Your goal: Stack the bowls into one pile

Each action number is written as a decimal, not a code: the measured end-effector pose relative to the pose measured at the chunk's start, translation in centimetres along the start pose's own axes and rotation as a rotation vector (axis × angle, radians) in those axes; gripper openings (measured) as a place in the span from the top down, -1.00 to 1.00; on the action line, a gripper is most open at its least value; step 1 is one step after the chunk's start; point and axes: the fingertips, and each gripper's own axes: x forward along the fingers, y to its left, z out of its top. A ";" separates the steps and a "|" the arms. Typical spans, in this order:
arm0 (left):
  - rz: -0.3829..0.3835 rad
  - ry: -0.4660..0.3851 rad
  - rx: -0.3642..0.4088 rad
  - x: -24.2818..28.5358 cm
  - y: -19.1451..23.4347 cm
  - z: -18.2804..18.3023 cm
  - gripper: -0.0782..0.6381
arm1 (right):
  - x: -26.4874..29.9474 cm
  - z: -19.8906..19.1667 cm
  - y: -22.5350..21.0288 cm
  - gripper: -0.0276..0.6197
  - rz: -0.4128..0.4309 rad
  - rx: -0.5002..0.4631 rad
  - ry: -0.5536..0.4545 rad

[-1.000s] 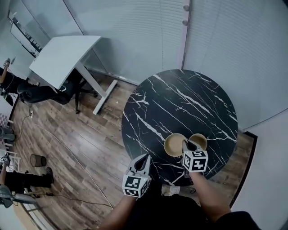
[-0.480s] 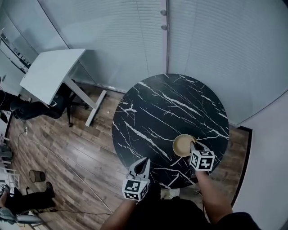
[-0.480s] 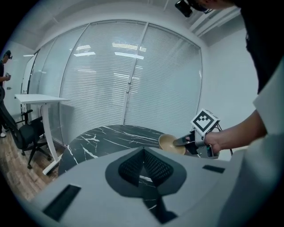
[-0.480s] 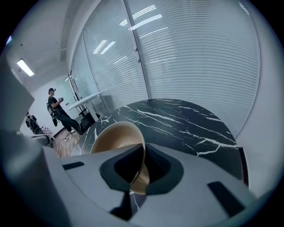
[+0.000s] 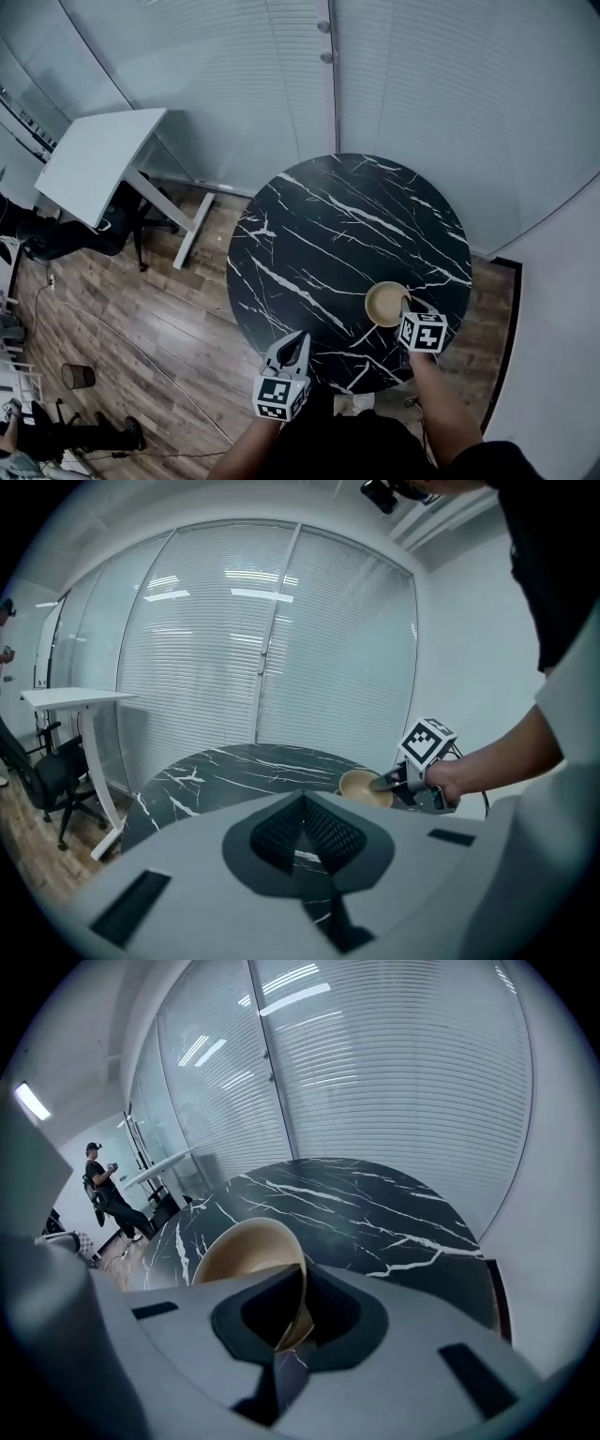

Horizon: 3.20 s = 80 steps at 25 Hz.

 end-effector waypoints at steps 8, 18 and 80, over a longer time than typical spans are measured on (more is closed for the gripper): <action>0.022 0.003 0.003 -0.3 1.1 0.2 0.75 | 1.3 -0.9 -0.5 0.81 -0.012 0.012 0.035; 0.021 0.003 0.013 -0.5 1.2 0.5 0.75 | 1.8 -1.0 -0.2 0.71 -0.030 -0.101 0.051; -0.015 -0.221 0.146 -4.9 -14.7 7.6 0.75 | -27.0 7.1 6.8 0.89 0.221 -0.520 -0.611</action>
